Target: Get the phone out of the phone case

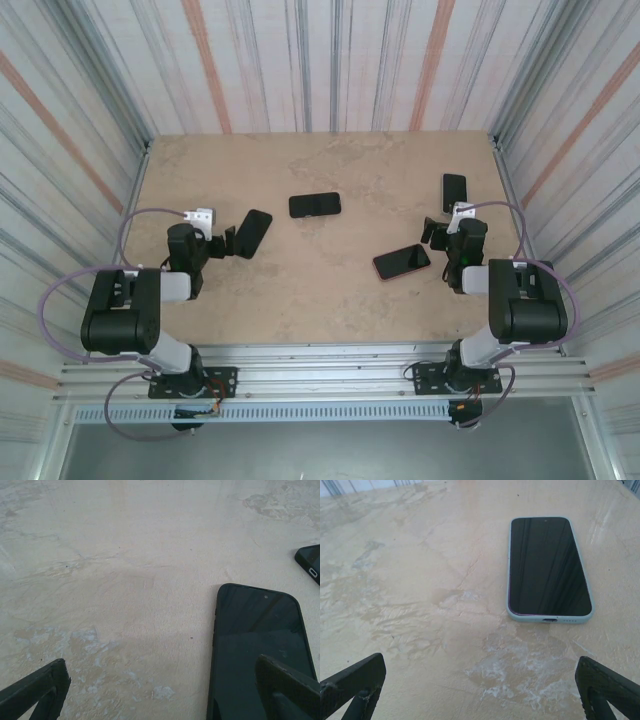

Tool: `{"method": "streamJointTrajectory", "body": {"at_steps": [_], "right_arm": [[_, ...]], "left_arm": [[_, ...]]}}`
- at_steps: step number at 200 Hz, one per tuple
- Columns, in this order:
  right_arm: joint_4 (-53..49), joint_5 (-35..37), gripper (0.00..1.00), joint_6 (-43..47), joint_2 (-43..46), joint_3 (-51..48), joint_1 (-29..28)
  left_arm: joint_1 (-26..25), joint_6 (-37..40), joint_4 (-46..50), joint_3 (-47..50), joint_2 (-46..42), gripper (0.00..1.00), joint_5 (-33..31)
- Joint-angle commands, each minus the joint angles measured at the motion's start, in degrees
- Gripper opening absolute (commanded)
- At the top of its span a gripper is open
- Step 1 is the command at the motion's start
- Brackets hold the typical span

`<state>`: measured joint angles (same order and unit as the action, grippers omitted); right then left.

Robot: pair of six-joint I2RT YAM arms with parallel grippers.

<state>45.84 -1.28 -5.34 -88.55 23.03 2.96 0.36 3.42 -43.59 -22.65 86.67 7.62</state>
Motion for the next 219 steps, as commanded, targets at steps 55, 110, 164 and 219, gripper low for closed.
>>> {"method": "streamJointTrajectory", "body": {"at_steps": [55,110,164,219], "right_arm": [[0.16,1.02,0.99,-0.02,0.18,0.47,-0.41],[-8.33,-0.14,0.99,0.95,5.08,3.20,-0.78],[-26.15,-8.49,0.99,-1.74,17.82,10.20,-0.86],[-42.72,-14.57,0.99,-1.93,22.20,18.83,-6.86]], "left_arm": [[0.07,0.53,-1.23,-1.08,-0.10,0.99,-0.54],[0.03,1.27,0.14,-2.23,-0.91,0.99,0.53],[-1.55,-1.26,34.18,-17.70,-13.71,0.99,4.05],[-3.27,-3.46,67.70,-41.73,-6.04,0.99,1.26]]}}
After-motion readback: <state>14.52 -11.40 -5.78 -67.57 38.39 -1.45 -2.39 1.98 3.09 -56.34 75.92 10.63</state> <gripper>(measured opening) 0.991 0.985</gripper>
